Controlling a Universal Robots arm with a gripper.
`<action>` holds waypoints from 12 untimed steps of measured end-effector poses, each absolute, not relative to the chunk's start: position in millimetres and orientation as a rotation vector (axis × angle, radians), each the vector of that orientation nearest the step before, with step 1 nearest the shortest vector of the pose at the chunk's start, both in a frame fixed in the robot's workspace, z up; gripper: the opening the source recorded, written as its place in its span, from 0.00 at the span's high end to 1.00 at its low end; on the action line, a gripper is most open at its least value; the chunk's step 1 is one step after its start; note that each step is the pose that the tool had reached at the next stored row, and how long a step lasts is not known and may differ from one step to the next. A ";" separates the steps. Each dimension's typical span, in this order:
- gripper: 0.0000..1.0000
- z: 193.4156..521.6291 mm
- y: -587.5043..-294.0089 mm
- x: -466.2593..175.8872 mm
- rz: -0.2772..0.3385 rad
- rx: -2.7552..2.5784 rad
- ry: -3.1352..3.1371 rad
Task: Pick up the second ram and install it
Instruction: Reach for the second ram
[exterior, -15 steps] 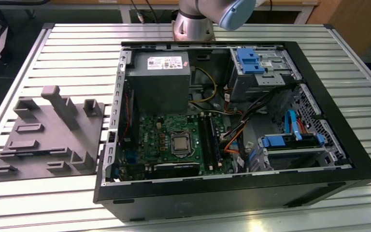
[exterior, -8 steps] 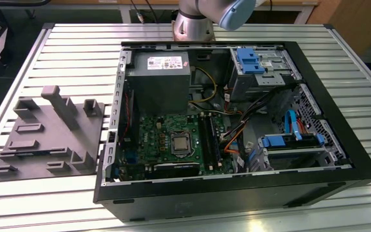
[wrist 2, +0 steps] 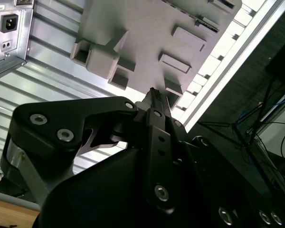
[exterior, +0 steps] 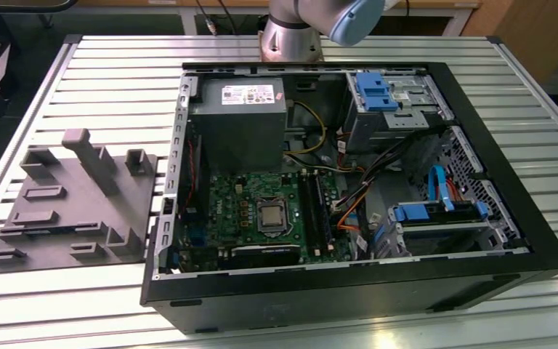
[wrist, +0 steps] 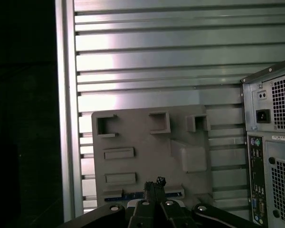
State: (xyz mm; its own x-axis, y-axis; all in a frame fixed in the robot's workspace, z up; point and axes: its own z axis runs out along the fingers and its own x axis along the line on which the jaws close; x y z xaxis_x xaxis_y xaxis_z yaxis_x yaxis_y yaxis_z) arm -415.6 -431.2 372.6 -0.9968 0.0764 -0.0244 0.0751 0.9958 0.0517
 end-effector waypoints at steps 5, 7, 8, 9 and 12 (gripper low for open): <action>0.89 372.1 -431.5 -416.3 0.079 0.118 3.112; 0.89 372.0 -431.6 -416.7 0.079 0.118 3.112; 0.89 371.9 -431.7 -416.9 0.079 0.118 3.112; 0.89 371.8 -431.8 -417.1 0.079 0.118 3.112; 0.89 369.8 -432.9 -422.1 0.079 0.118 3.112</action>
State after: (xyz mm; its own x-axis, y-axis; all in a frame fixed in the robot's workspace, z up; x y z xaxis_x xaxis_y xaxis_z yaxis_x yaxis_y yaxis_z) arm -422.1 -432.9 369.8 -0.9968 0.0764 -0.0244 0.0750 0.9958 0.0517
